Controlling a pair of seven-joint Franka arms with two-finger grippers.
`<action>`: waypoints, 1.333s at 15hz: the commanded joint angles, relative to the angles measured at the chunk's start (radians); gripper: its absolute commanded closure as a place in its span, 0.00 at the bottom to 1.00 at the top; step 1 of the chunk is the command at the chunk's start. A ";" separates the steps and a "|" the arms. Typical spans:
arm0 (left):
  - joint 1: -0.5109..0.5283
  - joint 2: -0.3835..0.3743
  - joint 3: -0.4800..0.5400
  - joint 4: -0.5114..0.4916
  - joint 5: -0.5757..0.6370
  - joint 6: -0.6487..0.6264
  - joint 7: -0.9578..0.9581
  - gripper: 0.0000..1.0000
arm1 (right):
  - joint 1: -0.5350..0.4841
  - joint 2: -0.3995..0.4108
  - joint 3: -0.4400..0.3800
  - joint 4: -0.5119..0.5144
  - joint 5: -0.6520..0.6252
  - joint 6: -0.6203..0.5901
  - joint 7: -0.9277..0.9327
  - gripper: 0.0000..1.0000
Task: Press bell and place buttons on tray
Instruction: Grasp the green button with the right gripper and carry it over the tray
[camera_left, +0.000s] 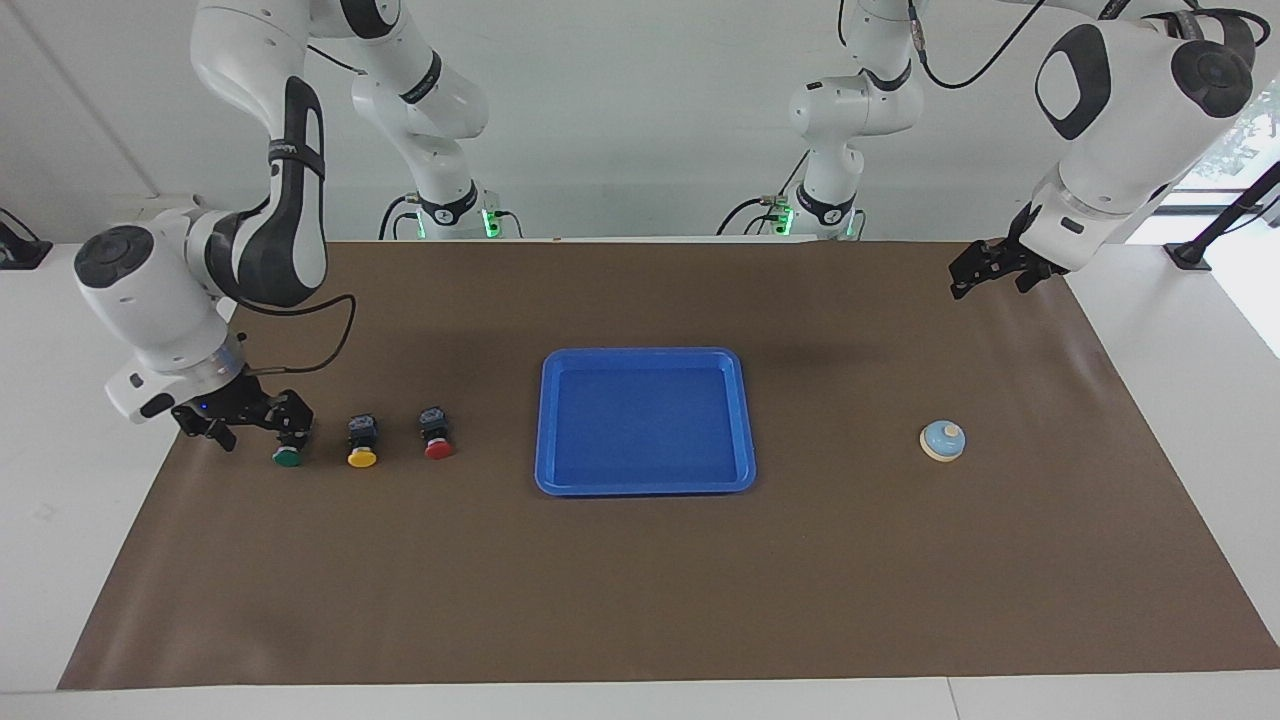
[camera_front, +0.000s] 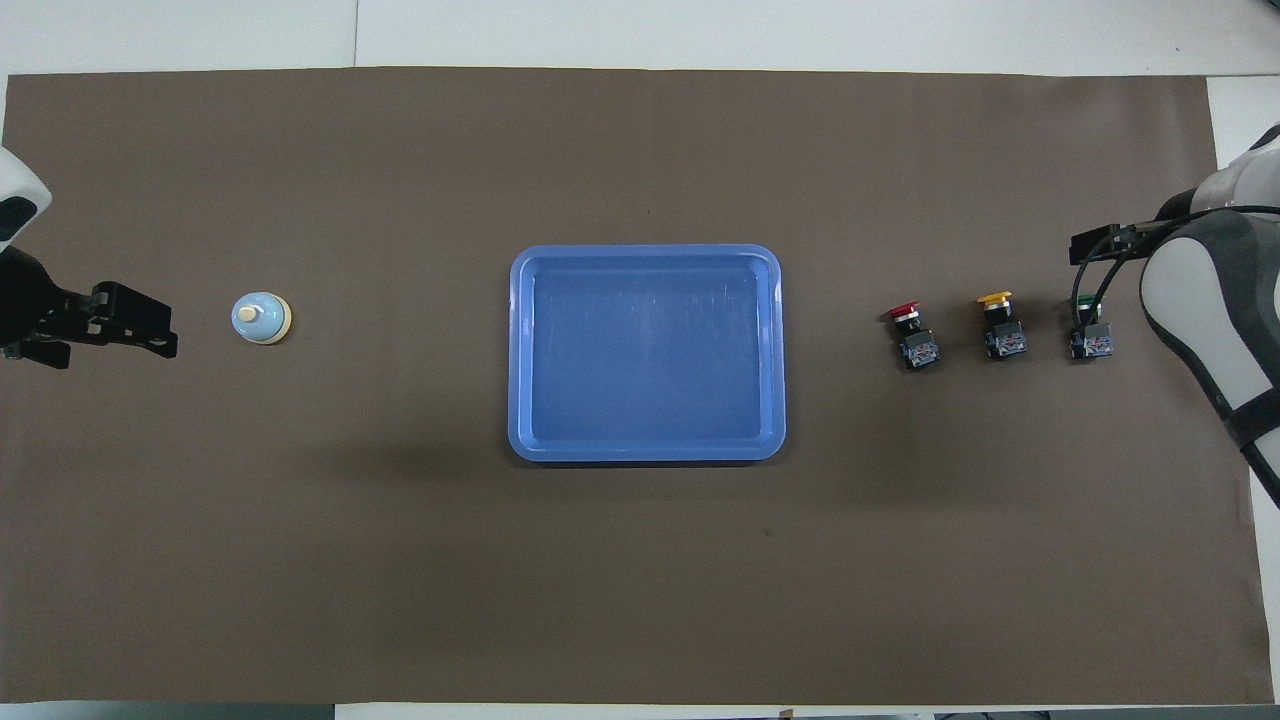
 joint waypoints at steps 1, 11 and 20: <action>-0.016 -0.047 0.006 -0.040 0.016 -0.011 -0.018 0.00 | -0.043 0.040 0.006 -0.038 0.011 0.061 -0.063 0.00; -0.015 -0.070 0.007 -0.032 0.017 -0.056 -0.013 0.00 | -0.055 0.029 0.006 -0.184 0.011 0.145 -0.081 0.56; -0.030 -0.061 0.007 0.007 0.011 -0.056 -0.015 0.00 | 0.007 -0.006 0.039 -0.059 0.022 0.014 0.013 1.00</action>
